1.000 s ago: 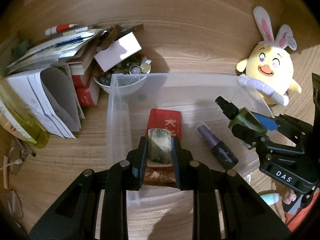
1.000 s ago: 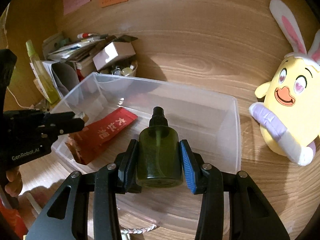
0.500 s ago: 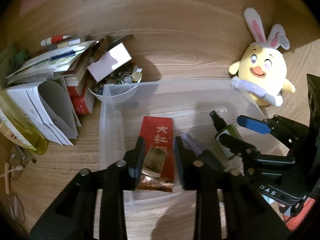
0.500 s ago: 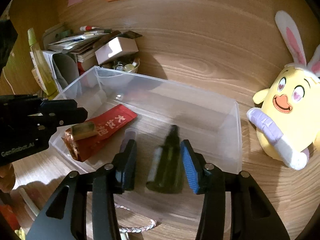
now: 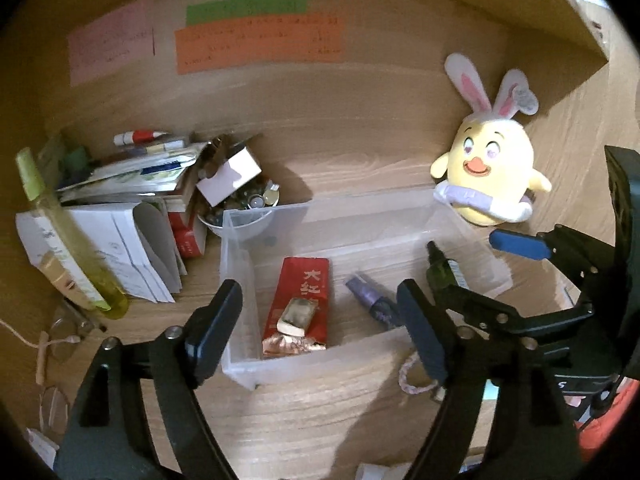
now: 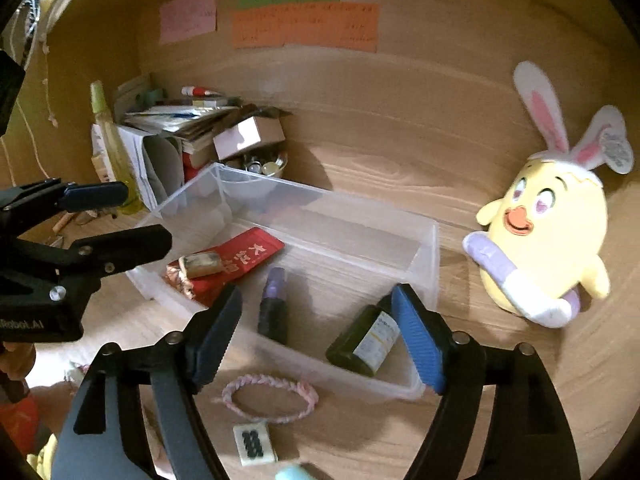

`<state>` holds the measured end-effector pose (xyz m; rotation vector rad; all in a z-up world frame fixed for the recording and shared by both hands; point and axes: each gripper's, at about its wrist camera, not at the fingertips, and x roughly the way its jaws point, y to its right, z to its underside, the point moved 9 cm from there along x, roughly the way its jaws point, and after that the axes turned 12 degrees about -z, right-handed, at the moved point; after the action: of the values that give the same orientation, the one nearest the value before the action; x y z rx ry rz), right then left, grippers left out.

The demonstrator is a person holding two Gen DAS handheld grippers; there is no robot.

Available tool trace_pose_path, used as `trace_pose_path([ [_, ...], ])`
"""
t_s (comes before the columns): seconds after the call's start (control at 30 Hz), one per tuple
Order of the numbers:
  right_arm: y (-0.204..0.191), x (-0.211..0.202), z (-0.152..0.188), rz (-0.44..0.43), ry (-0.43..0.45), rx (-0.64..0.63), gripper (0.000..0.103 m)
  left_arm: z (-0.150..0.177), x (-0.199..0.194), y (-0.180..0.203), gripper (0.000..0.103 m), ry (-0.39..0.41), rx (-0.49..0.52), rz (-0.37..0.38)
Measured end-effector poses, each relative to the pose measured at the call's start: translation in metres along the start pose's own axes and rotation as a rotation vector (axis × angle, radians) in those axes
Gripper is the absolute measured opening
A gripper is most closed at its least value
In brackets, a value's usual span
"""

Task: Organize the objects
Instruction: 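Open both tools to release the items and withdraw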

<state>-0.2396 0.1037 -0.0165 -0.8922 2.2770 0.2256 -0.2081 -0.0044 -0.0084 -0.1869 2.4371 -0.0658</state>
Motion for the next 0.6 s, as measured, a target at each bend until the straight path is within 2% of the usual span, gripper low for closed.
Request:
trace_pose_path([
  [0.13, -0.004, -0.019, 0.006, 0.006, 0.025, -0.006, 0.075, 0.006, -0.014, -0.001, 0.085, 0.005, -0.009, 0.011],
  [0.23, -0.008, -0.03, 0.012, 0.006, 0.033, -0.01, 0.075, 0.014, -0.022, -0.002, 0.095, 0.001, -0.009, 0.017],
  [0.6, -0.006, -0.048, 0.054, 0.025, 0.0, -0.004, 0.076, 0.052, -0.042, 0.0, 0.096, 0.001, 0.029, -0.018],
])
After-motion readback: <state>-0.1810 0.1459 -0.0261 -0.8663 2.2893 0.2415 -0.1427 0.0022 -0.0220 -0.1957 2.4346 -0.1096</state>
